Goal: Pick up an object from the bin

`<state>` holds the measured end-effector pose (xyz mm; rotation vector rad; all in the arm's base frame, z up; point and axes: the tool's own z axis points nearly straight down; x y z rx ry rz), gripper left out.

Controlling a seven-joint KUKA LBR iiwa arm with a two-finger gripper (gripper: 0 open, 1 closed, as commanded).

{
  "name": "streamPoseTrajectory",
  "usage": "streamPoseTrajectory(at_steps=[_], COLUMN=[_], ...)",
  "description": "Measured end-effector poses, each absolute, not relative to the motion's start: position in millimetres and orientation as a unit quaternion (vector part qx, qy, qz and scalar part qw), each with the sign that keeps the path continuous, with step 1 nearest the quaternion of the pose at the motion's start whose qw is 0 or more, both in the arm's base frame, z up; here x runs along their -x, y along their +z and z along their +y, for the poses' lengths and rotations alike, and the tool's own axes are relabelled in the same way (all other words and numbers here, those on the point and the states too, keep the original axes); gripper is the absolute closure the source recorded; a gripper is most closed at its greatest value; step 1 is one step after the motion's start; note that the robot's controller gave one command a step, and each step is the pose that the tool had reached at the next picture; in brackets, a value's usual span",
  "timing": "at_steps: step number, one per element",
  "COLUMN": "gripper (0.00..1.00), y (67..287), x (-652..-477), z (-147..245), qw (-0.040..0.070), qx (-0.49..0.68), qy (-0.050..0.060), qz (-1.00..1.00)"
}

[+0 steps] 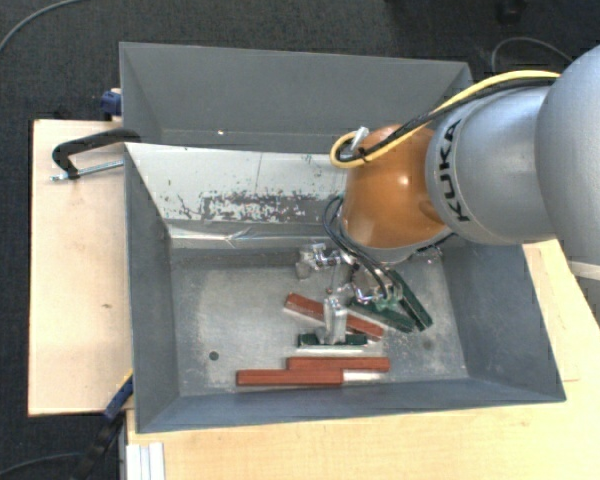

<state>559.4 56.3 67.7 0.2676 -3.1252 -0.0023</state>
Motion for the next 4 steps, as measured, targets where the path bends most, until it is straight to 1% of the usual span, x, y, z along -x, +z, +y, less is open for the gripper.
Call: streamPoseTrajectory(at_steps=[1, 2, 3, 4], gripper=[1.0, 1.0, 1.0, 1.0], y=[71, 235, 232, 233], x=[-560.9, -570.2, -584.7, -552.5], z=[57, 83, 90, 100], qw=[0.0, -0.008, -0.004, -0.001], qx=[-0.086, -0.104, -0.169, -0.31], qy=[-0.001, -0.001, 0.0, 0.0], qz=[-0.996, -0.995, -0.986, -0.951])
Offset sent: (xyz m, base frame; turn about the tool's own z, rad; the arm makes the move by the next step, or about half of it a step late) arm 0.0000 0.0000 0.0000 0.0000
